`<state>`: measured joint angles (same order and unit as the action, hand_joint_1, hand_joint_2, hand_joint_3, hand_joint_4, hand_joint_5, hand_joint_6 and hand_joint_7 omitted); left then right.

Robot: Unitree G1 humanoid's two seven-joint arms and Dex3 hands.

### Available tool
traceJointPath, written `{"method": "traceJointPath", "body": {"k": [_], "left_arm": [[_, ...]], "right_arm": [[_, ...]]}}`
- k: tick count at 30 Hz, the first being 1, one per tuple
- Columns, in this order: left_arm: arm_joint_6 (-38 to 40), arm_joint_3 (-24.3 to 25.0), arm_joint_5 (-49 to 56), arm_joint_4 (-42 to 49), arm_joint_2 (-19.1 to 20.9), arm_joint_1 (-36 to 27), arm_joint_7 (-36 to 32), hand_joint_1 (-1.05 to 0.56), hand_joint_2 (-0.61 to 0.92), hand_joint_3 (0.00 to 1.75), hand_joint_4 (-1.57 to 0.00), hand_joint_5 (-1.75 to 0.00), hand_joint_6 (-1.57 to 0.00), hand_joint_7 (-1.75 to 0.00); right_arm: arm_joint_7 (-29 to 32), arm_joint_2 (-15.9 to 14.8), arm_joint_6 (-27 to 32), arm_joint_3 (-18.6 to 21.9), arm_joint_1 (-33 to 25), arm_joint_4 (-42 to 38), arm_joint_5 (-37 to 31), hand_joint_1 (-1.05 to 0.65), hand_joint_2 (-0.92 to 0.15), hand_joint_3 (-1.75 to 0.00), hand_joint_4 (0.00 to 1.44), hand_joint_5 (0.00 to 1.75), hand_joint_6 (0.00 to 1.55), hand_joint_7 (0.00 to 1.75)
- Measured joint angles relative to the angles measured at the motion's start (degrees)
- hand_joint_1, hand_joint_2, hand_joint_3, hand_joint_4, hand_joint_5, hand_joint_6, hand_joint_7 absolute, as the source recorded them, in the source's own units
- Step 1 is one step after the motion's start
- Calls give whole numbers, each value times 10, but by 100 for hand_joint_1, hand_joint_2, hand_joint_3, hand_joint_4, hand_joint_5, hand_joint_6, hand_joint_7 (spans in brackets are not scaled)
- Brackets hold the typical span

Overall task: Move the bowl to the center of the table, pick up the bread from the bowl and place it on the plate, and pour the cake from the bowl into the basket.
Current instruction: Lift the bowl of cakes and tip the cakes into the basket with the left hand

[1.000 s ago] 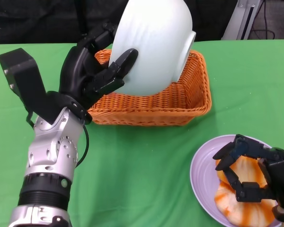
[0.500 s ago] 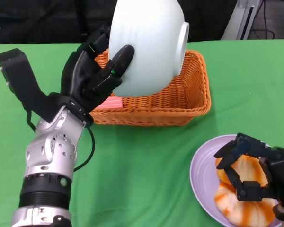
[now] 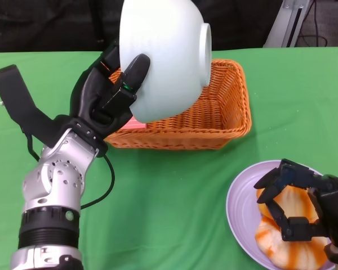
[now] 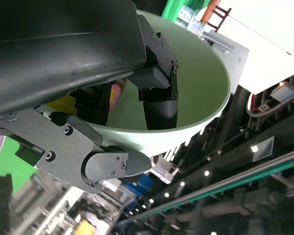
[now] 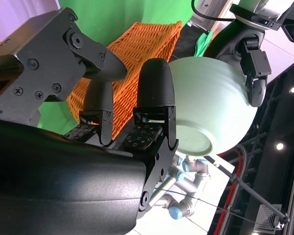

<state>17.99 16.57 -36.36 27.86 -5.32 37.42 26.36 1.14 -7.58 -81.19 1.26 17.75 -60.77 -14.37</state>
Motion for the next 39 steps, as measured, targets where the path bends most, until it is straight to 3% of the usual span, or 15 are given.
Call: {"method": "traceJointPath", "body": {"k": [3,8,12,17,20,31,39], "left_arm": [[15,6,-3,4,0,1,0,-10,73,90,-67,-175,-62,-169],[45,18,-22,12,1,5,3,-14,84,72,-65,-175,-66,-165],[54,20,-25,17,4,11,9,-14,84,69,-64,-175,-66,-165],[55,20,-25,27,8,19,30,-14,84,67,-64,-175,-66,-164],[55,20,-25,33,11,22,42,-14,85,66,-65,-175,-67,-164],[57,22,-26,47,12,31,68,-13,84,65,-66,-175,-67,-166],[76,25,-45,51,12,48,94,-12,83,69,-68,-175,-68,-168]], "right_arm": [[4,0,0,0,1,-2,-2,2,-27,-131,96,110,84,121],[9,-1,0,-1,1,-2,-12,4,-22,-137,96,110,85,123],[18,-1,0,-1,5,-5,-23,-2,-33,-118,97,109,83,121],[22,-2,0,-3,14,-10,-25,0,-36,-114,96,108,83,120],[23,-2,0,-4,15,-12,-26,1,-31,-124,97,107,85,117],[47,-5,8,-4,15,-12,-47,1,-29,-127,98,107,85,119],[66,-6,9,-5,16,-12,-67,0,-31,-122,99,105,85,120]]}}
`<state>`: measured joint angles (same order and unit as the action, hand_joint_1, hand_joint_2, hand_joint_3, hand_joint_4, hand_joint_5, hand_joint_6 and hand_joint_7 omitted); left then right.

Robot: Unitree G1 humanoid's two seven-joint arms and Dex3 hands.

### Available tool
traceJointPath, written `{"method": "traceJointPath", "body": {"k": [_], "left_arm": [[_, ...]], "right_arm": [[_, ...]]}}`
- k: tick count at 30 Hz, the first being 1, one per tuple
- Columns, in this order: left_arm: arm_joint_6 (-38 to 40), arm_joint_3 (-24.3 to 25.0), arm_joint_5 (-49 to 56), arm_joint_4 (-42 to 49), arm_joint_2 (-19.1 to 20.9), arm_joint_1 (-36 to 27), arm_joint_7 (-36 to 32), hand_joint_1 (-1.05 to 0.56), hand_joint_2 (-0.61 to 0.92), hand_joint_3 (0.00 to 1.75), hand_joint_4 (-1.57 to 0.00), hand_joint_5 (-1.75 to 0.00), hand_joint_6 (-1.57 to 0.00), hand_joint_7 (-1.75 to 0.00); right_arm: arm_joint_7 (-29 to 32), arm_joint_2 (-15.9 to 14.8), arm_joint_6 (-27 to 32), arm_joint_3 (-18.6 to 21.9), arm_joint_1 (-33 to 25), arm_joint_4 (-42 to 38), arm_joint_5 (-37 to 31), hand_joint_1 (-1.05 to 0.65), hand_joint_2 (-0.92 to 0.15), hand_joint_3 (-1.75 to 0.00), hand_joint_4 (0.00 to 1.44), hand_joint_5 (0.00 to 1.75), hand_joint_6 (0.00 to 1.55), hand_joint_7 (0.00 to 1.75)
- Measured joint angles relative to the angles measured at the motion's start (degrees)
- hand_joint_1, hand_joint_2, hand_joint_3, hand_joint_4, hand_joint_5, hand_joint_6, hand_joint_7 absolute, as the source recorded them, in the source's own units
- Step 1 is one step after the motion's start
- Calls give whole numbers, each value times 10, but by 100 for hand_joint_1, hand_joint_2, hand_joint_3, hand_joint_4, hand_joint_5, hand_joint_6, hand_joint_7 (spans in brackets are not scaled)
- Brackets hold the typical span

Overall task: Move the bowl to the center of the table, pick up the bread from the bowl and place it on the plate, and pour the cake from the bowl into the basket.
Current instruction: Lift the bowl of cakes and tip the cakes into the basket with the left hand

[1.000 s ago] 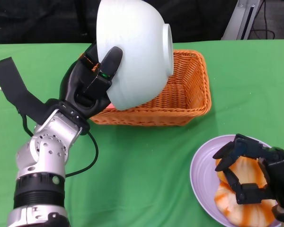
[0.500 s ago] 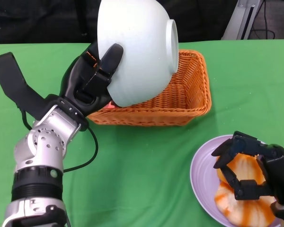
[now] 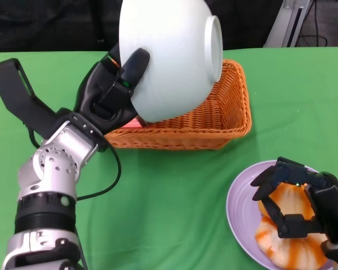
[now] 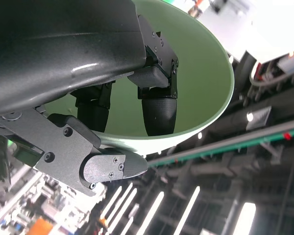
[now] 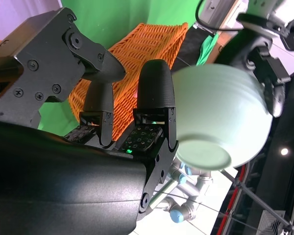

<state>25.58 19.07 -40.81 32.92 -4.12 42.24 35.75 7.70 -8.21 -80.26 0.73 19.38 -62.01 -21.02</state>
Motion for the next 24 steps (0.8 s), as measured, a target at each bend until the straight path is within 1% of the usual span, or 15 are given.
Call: {"method": "traceJointPath", "body": {"k": [5,8,9,10,15,19,24], "left_arm": [[19,6,-13,4,0,3,4,-11,80,75,-70,-175,-70,-167],[22,8,-20,10,0,3,12,-13,80,75,-69,-175,-69,-167],[24,9,-21,12,0,4,15,-14,81,74,-69,-175,-69,-166],[26,11,-23,16,0,4,18,-14,82,70,-69,-175,-68,-166],[39,15,-27,24,0,6,29,-15,85,59,-69,-175,-69,-164],[49,24,-40,26,0,14,30,-16,89,48,-68,-175,-65,-167],[58,30,-45,35,0,23,37,-15,90,44,-66,-175,-63,-170]], "right_arm": [[10,-4,1,-2,1,0,-4,-2,-34,-116,98,105,85,119],[18,-7,2,-4,1,0,-12,2,-31,-121,99,104,86,119],[20,-8,2,-4,1,0,-13,0,-31,-122,99,104,86,119],[21,-8,2,-5,1,0,-13,0,-31,-121,100,104,86,118],[30,-9,2,-11,2,-2,-18,-1,-31,-121,99,104,86,118],[33,-11,2,-16,3,-6,-20,-1,-33,-120,99,105,85,119],[38,-12,3,-19,3,-7,-20,0,-33,-119,98,106,86,118]]}}
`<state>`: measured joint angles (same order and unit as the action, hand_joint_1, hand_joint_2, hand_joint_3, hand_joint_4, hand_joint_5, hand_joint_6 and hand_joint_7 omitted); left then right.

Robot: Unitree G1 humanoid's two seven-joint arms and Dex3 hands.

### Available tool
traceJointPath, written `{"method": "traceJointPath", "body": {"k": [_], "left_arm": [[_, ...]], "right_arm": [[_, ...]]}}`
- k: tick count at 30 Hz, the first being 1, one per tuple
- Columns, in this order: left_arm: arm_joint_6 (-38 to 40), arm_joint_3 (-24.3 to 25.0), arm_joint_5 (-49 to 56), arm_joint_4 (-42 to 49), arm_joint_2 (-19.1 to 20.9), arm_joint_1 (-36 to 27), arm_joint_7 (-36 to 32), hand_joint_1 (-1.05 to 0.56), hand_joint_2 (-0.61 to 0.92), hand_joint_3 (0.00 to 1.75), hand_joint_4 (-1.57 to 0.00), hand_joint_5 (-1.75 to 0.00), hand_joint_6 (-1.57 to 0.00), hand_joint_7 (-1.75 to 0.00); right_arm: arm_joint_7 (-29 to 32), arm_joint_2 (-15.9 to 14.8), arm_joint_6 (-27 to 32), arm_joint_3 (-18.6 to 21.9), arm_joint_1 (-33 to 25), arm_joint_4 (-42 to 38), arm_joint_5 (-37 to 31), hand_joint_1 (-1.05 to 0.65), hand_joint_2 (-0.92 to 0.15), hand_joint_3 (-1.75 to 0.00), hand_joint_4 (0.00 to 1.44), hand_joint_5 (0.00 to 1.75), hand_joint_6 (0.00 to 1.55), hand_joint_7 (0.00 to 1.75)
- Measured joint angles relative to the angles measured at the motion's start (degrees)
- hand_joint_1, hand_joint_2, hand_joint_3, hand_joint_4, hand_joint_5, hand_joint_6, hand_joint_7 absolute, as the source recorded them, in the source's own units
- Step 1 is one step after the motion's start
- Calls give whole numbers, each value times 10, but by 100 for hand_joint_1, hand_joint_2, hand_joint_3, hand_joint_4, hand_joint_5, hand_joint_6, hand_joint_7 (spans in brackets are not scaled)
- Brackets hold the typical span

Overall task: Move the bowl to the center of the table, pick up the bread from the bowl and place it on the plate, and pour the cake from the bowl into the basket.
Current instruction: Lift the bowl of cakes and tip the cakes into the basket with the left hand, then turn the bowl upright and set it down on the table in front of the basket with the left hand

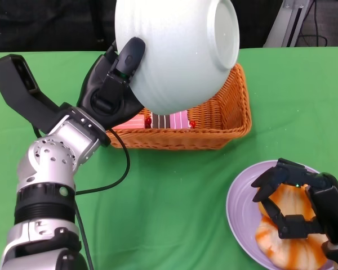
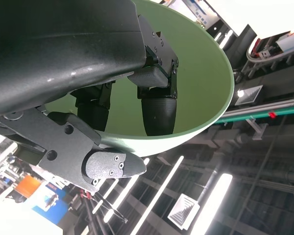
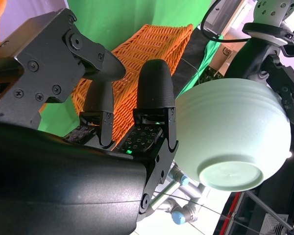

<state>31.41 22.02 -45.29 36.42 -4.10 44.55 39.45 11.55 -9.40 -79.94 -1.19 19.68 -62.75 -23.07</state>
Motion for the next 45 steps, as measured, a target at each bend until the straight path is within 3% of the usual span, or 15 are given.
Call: {"method": "traceJointPath", "body": {"k": [6,12,16,23,30,34,36,39,42,45], "left_arm": [[0,4,0,8,0,0,8,-16,90,43,-67,-175,-59,-174],[1,9,-1,8,0,0,16,-18,92,38,-66,-175,-59,-174],[-7,5,2,8,2,0,24,-17,92,44,-67,-175,-63,-171],[-120,-32,59,-14,14,0,48,-15,84,70,-69,-174,-74,-154],[-235,-54,110,-22,26,-6,79,-10,79,74,-72,-169,-83,-134],[-268,-54,119,-22,30,-6,74,-11,78,73,-70,-169,-80,-135],[-274,-53,120,-22,32,-6,66,-11,80,71,-72,-166,-81,-135],[-296,-55,129,-22,35,-6,60,-13,82,66,-72,-166,-81,-136],[-339,-60,153,-24,35,-6,45,-13,72,85,-71,-173,-77,-145],[-398,-69,187,-35,35,-6,20,-13,65,98,-70,-174,-74,-150]], "right_arm": [[2,-4,0,-2,1,-1,-1,1,-29,-125,98,105,86,115],[2,-7,0,-4,3,-1,-1,0,-32,-119,98,106,85,118],[2,-7,0,-4,3,-3,-1,-1,-32,-118,98,105,85,118],[9,-11,7,-5,3,-1,-4,-3,-39,-103,100,102,82,121],[13,-11,8,-5,3,3,-4,-1,-37,-108,101,101,83,121],[-2,-14,11,-10,3,12,5,-6,-56,-74,98,104,82,120],[-10,-15,14,-11,3,14,15,0,-46,-93,98,103,84,119],[-19,-15,14,-11,2,16,32,4,-46,-105,97,103,83,117],[-28,-15,12,-13,-1,19,45,5,-47,-108,93,106,82,116],[-35,-14,9,-15,-3,27,49,3,-54,-99,89,112,77,119]]}}
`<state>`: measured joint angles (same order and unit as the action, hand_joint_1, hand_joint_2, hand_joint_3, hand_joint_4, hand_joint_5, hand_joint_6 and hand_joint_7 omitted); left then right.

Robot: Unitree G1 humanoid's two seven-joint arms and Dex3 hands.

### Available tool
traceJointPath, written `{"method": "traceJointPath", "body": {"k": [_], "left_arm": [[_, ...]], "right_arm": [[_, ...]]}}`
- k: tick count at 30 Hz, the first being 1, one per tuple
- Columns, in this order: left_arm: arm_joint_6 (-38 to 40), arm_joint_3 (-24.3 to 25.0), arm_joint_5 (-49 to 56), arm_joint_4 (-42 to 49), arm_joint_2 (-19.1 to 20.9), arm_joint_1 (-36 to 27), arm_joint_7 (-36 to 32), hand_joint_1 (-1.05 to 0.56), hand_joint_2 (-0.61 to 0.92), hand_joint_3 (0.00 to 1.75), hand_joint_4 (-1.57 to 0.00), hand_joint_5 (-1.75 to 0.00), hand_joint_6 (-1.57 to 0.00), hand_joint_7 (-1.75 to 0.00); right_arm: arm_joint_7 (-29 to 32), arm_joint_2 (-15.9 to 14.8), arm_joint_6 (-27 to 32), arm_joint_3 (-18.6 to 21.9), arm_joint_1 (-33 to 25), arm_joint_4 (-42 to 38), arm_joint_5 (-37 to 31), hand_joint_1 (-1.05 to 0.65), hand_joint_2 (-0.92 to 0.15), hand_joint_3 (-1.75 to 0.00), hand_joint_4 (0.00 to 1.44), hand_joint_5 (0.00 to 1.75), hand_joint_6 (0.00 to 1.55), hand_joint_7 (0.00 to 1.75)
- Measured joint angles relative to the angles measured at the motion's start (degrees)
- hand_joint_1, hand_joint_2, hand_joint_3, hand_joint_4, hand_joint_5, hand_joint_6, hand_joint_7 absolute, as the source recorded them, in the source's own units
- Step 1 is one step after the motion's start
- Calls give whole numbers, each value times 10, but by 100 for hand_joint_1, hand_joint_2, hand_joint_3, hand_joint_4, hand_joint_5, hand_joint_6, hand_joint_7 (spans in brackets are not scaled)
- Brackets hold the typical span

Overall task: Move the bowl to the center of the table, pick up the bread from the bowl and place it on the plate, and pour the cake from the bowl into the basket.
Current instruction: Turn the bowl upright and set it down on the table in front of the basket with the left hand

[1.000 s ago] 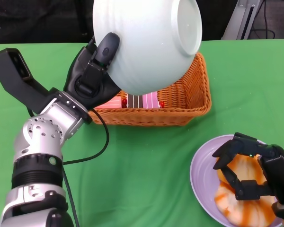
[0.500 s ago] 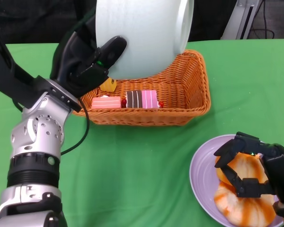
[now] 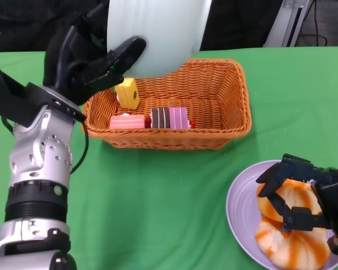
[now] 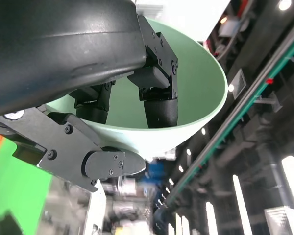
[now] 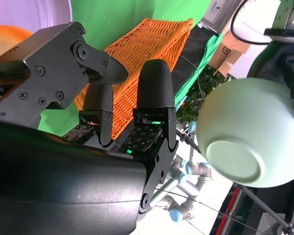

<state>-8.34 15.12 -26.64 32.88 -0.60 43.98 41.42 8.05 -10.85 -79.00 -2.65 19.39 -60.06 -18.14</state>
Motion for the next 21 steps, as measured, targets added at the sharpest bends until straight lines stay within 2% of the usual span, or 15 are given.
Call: {"method": "traceJointPath", "body": {"k": [7,9,11,17,19,21], "left_arm": [[-173,-18,71,5,9,0,-30,-10,59,113,-74,-175,-74,-149],[-239,-25,105,17,17,-1,-41,-12,68,93,-72,-175,-71,-152],[-314,-32,151,27,28,-5,-64,-12,72,84,-72,-175,-70,-152],[-516,-36,266,66,45,-26,-162,-13,76,78,-67,-174,-71,-149],[-576,-27,323,71,47,-36,-212,-18,88,52,-68,-174,-71,-150],[-623,-17,364,73,49,-46,-255,-21,91,42,-68,-174,-70,-151]], "right_arm": [[-22,1,-1,-4,-2,10,29,1,-58,-98,83,118,73,123],[-29,1,-1,-5,-2,11,39,0,-57,-98,83,118,72,123],[-37,1,0,-5,-2,13,49,-1,-57,-97,83,118,72,123],[-56,1,6,-6,-3,31,67,-3,-57,-98,83,118,72,122],[-65,1,7,-6,-4,31,76,-4,-58,-97,82,118,72,122],[-72,1,7,-6,-4,31,87,-5,-59,-93,82,119,71,123]]}}
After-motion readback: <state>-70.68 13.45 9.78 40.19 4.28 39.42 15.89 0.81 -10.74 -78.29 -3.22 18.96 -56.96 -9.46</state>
